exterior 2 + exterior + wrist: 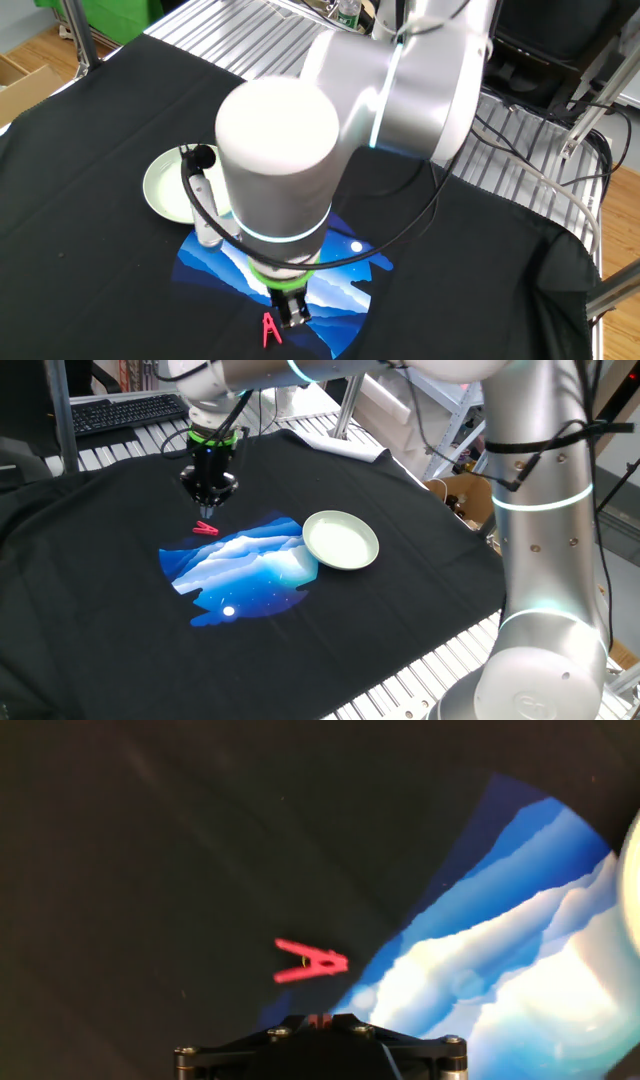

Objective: Use a clamp

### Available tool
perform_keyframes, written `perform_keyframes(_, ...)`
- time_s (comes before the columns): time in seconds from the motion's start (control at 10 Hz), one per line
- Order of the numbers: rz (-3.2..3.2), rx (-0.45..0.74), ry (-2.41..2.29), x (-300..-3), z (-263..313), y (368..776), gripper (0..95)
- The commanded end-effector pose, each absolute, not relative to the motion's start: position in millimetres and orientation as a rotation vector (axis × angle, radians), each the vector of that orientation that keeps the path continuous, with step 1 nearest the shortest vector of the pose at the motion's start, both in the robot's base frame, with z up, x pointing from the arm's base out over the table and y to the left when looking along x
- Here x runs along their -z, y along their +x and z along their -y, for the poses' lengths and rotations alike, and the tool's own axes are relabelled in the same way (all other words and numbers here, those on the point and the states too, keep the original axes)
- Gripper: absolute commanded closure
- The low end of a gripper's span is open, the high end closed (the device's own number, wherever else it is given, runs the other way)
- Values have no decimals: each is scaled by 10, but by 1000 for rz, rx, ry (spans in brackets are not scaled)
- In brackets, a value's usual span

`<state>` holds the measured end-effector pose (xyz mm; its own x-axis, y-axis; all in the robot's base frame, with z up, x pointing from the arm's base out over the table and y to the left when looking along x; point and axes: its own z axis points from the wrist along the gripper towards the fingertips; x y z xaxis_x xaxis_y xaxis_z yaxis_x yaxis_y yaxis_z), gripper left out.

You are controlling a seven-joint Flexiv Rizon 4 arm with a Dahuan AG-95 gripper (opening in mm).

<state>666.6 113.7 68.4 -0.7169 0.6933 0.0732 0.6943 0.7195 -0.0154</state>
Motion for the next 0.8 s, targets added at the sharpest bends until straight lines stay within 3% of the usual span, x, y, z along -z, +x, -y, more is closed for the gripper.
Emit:
perform_keyframes(0.1, 2727, 86, -1477, -477, -1158, 6822, 950)
perform_keyframes(0.8, 2301, 121, -2107, -335, -1155, 7031, 950)
